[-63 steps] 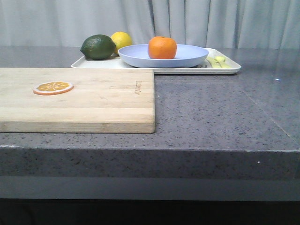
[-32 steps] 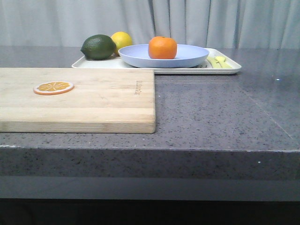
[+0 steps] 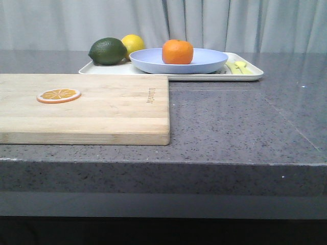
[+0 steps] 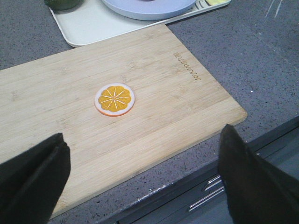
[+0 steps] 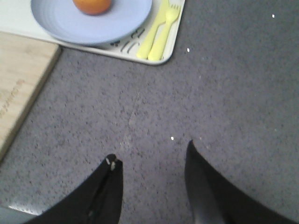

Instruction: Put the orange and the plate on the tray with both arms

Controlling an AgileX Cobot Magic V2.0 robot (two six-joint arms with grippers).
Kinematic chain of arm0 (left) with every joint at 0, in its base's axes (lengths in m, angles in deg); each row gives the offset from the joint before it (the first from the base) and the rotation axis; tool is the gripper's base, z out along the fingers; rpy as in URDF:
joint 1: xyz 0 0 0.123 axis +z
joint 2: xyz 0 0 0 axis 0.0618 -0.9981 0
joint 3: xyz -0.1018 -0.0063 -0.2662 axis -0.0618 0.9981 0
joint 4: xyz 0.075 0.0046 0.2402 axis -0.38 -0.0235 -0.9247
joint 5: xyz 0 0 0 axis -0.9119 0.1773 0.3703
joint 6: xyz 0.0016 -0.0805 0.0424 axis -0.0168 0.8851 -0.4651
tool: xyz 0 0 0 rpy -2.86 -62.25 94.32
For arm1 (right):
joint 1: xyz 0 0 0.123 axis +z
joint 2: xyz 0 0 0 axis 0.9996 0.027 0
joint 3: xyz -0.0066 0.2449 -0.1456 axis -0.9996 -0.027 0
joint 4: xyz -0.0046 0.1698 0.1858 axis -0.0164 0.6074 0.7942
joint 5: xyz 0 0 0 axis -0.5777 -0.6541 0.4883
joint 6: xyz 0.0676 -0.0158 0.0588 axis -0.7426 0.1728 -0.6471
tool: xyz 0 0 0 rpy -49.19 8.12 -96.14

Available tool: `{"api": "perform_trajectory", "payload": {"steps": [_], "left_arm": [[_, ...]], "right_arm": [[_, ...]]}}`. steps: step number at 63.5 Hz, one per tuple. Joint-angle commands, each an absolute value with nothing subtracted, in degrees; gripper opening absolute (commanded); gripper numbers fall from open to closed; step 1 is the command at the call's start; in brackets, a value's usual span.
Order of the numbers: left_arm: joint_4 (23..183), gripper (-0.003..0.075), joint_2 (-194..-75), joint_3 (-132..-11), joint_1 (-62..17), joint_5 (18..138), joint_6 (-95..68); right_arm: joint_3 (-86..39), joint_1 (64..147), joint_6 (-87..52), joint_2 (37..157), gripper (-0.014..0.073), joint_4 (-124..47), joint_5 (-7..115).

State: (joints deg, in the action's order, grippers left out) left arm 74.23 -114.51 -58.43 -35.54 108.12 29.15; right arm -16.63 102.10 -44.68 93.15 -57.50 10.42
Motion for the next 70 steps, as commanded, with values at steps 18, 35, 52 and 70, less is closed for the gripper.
{"api": "perform_trajectory", "payload": {"steps": [18,35,52,70], "left_arm": [[74.6,0.0617,-114.4,-59.9,-35.5,104.0,29.6],[74.6,0.0617,-114.4,-59.9,-35.5,103.8,29.6],[74.6,0.0617,-114.4,-59.9,-35.5,103.4,29.6],[74.6,0.0617,-114.4,-59.9,-35.5,103.4,29.6]], "right_arm": [[-31.3,95.6,-46.1,75.2,0.0342,-59.1,14.1],[-37.3,93.9,-44.7,62.7,0.0342,-59.1,12.1],[-37.9,93.9,-39.5,57.7,0.0342,-58.2,12.2],[-37.9,93.9,-39.8,57.8,0.0342,-56.8,13.5]]}}
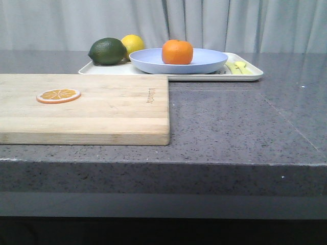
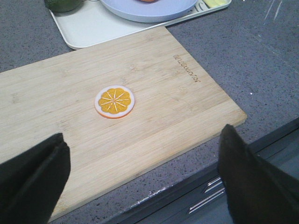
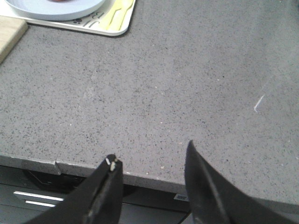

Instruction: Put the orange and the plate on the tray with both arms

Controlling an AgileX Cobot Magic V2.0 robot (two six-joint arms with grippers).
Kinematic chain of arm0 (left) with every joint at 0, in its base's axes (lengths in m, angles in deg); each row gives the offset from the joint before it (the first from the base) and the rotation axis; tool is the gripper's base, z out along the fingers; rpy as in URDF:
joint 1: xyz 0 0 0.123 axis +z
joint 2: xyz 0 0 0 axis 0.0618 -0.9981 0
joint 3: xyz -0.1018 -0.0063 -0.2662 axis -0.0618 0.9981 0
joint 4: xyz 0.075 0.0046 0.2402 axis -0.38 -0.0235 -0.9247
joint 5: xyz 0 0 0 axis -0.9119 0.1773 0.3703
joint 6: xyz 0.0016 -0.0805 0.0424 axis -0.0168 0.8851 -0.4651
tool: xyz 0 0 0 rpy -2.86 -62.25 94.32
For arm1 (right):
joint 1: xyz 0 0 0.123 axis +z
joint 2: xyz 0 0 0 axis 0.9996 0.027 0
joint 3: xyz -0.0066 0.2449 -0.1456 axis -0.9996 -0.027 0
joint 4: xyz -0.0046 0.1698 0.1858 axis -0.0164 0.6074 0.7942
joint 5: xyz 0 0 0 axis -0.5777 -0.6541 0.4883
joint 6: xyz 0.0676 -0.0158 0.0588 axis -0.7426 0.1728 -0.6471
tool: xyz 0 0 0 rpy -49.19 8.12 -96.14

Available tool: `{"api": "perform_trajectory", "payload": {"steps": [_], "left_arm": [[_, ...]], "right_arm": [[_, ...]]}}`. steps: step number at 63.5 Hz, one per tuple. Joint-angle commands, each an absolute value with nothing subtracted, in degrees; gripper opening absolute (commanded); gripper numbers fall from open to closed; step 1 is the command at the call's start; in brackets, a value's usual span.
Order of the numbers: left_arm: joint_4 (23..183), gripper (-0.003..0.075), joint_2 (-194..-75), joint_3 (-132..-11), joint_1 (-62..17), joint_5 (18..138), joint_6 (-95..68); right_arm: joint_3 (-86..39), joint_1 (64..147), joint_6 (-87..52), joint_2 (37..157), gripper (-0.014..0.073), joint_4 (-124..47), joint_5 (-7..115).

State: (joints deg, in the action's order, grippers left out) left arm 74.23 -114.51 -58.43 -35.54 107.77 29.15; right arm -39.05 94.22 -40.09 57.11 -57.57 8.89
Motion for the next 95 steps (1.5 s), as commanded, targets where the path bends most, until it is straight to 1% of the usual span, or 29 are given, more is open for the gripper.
{"api": "perform_trajectory", "payload": {"steps": [1,16,33,42,49,55,61,66,74,81,86,95], "left_arm": [[74.6,0.0617,-114.4,-59.9,-35.5,103.4,29.6],[74.6,0.0617,-114.4,-59.9,-35.5,103.4,29.6],[74.6,0.0617,-114.4,-59.9,-35.5,103.4,29.6],[74.6,0.0616,-114.4,-59.9,-35.5,103.4,29.6],[74.6,0.0604,-114.4,-59.9,-35.5,103.4,29.6],[74.6,0.0533,-114.4,-59.9,-35.5,103.4,29.6],[74.6,0.0407,-114.4,-59.9,-35.5,103.4,29.6],[74.6,0.0307,-114.4,-59.9,-35.5,103.4,29.6],[74.6,0.0155,-114.4,-59.9,-35.5,103.4,29.6],[74.6,0.0049,-114.4,-59.9,-35.5,103.4,29.6],[74.6,-0.0015,-114.4,-59.9,-35.5,103.4,29.6],[74.6,-0.0020,-114.4,-59.9,-35.5,103.4,29.6]], "right_arm": [[-37.9,93.9,-39.8,57.8,0.0342,-56.5,13.5],[-37.9,93.9,-39.8,57.8,0.0342,-48.0,14.8],[-37.9,93.9,-39.8,57.8,0.0351,-48.5,14.8],[-37.9,93.9,-39.8,57.8,0.0419,-51.0,14.0],[-37.9,93.9,-39.8,57.8,0.0394,-51.3,13.3],[-37.9,93.9,-39.5,57.8,0.0308,-51.3,13.3],[-37.9,93.9,-39.5,57.8,0.0181,-51.3,13.3],[-37.9,93.9,-39.8,57.8,0.0102,-51.3,13.3],[-37.9,93.9,-39.5,57.8,0.0000,-51.3,13.3],[-37.9,93.9,-39.8,57.8,-0.0065,-51.3,13.3],[-37.9,93.9,-39.8,57.8,-0.0066,-51.3,13.3],[-37.9,93.9,-39.8,57.8,-0.0066,-51.3,13.4]]}}
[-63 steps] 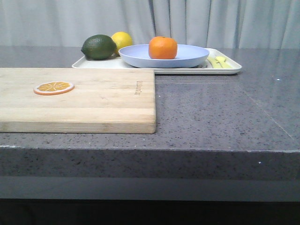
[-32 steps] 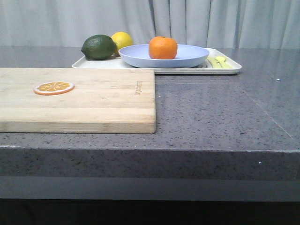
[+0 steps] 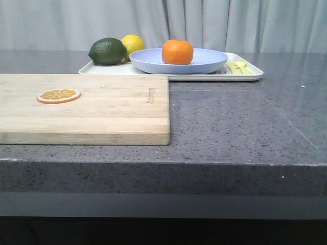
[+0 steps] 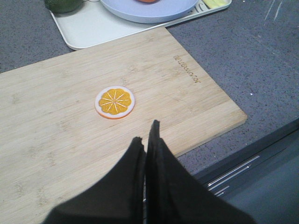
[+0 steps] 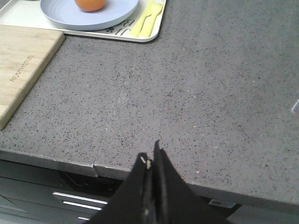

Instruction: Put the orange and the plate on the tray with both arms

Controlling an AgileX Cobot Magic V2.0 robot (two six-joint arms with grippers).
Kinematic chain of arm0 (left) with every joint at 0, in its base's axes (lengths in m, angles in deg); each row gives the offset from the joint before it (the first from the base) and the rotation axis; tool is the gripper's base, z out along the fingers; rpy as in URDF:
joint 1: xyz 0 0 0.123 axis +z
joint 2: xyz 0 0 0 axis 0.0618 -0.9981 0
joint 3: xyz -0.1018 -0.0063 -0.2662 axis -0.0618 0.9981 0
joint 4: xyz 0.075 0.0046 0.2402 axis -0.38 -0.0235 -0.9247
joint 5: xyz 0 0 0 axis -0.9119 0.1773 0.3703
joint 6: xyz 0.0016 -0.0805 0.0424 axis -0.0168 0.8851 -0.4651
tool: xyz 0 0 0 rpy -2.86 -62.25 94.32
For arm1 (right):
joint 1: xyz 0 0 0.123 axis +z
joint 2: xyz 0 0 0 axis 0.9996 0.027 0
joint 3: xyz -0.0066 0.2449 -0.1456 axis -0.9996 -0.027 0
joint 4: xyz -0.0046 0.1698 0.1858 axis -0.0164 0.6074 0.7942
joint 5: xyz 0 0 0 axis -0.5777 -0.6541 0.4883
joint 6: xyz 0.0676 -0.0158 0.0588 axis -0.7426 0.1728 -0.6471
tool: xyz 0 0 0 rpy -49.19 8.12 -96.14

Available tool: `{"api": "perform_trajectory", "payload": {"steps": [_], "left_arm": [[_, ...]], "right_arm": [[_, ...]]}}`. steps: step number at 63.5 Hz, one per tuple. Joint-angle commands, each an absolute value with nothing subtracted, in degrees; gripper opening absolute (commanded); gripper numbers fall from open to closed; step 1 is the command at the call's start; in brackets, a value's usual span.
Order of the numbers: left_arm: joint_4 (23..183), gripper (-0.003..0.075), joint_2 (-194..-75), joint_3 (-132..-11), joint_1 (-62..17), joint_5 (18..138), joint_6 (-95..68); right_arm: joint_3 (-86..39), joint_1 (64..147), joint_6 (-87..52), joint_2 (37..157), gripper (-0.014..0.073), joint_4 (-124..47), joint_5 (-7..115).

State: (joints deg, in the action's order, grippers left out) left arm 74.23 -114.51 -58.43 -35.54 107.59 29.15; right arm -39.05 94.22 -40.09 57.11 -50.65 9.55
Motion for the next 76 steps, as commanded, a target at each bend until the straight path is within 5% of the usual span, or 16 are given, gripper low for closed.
{"api": "perform_trajectory", "payload": {"steps": [1,39,76], "left_arm": [[74.6,-0.0020,-114.4,-59.9,-35.5,103.4,29.6],[75.1,-0.0020,-112.3,-57.5,-34.6,101.5,29.6],[76.5,-0.0020,-78.6,-16.3,-7.1,60.8,29.6]], "right_arm": [[-37.9,93.9,-39.8,57.8,-0.0066,-51.3,13.4],[-37.9,93.9,-39.8,57.8,-0.0066,-51.3,13.4],[-37.9,93.9,-39.8,57.8,-0.0066,-51.3,13.4]]}}
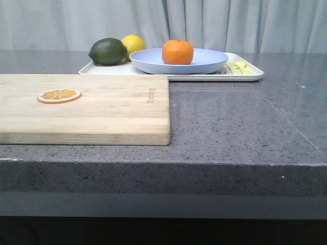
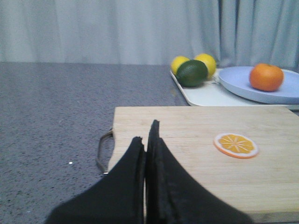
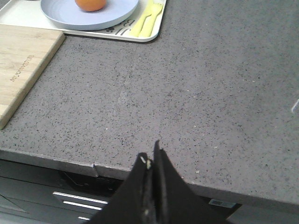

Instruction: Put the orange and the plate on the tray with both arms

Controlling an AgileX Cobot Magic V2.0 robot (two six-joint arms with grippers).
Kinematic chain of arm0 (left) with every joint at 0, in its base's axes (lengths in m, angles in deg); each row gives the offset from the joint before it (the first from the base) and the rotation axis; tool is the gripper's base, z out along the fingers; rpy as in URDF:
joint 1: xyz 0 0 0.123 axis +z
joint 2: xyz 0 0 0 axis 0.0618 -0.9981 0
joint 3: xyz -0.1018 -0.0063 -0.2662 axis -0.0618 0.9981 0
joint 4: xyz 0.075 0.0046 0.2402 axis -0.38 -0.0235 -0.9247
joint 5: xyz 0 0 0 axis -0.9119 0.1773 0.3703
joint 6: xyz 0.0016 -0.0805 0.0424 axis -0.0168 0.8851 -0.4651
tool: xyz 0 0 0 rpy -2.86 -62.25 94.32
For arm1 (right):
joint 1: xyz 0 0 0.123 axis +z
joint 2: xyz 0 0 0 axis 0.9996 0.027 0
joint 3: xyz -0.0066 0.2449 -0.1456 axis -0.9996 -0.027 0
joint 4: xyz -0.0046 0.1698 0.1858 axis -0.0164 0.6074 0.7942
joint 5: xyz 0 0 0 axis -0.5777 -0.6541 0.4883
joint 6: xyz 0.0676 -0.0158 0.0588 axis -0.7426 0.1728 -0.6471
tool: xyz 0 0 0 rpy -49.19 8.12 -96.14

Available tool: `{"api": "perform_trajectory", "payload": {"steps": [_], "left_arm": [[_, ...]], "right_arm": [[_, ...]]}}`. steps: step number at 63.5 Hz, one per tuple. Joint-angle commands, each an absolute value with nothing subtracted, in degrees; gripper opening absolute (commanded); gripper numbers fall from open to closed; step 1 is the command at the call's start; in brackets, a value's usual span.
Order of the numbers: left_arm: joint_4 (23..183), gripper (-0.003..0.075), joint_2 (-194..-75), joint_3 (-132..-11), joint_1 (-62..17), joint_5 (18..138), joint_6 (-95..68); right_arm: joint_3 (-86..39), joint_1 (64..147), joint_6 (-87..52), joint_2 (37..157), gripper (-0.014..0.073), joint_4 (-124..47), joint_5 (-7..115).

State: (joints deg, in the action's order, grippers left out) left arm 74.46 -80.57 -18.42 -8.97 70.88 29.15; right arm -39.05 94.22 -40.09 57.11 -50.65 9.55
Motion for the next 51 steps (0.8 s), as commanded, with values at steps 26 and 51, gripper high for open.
{"api": "perform_trajectory", "payload": {"steps": [26,51], "left_arm": [[78.1,-0.0020,-75.5,-12.3,-6.6,60.6,29.6],[78.1,-0.0020,-75.5,-12.3,-6.6,65.4,29.6]], "right_arm": [[-37.9,93.9,-39.8,57.8,-0.0066,-51.3,13.4],[-37.9,93.9,-39.8,57.8,-0.0066,-51.3,13.4]]}}
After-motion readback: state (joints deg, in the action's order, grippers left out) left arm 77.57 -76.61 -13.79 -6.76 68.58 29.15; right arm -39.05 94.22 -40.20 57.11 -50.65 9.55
